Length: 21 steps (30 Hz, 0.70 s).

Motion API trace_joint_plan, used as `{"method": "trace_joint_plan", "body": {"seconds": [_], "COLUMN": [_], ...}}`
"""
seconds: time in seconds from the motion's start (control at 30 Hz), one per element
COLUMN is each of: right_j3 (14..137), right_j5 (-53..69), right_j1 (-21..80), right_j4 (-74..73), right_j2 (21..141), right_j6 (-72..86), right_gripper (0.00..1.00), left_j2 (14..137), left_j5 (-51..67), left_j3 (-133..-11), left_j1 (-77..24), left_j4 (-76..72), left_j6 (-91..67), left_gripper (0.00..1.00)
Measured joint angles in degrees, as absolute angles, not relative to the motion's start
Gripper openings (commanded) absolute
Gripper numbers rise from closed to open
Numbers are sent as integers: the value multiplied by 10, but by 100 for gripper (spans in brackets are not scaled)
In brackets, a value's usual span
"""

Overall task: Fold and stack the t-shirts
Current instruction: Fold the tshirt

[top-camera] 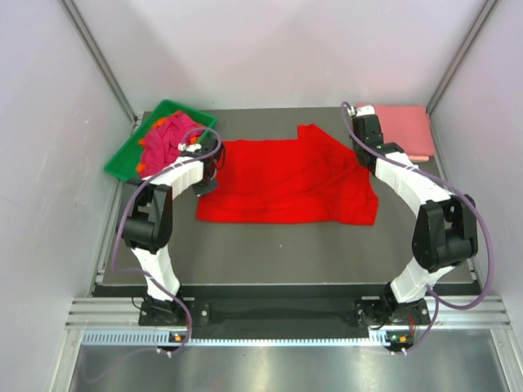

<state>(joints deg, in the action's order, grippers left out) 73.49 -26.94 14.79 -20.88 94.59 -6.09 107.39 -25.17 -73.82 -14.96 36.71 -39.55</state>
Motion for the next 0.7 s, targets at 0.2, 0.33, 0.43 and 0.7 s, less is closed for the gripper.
{"method": "trace_joint_plan", "body": {"seconds": [0.2, 0.33, 0.43, 0.7], "right_j3": [735, 735, 735, 735], "right_j5": [-272, -285, -304, -346], "right_j1": [149, 149, 149, 149], "right_j4": [-210, -212, -225, -245], "right_j2": [950, 962, 973, 985], "right_j6": [-65, -65, -65, -65], "right_gripper": [0, 0, 0, 0], "left_j2": [1074, 1074, 1074, 1074], "left_j5": [-271, -274, -274, -272], "left_j3": [-740, -743, -743, -743], "left_j1": [-149, -143, -138, -131], "left_j4": [368, 369, 370, 373], "left_j6": [-411, -416, -420, -428], "left_gripper": [0, 0, 0, 0]}}
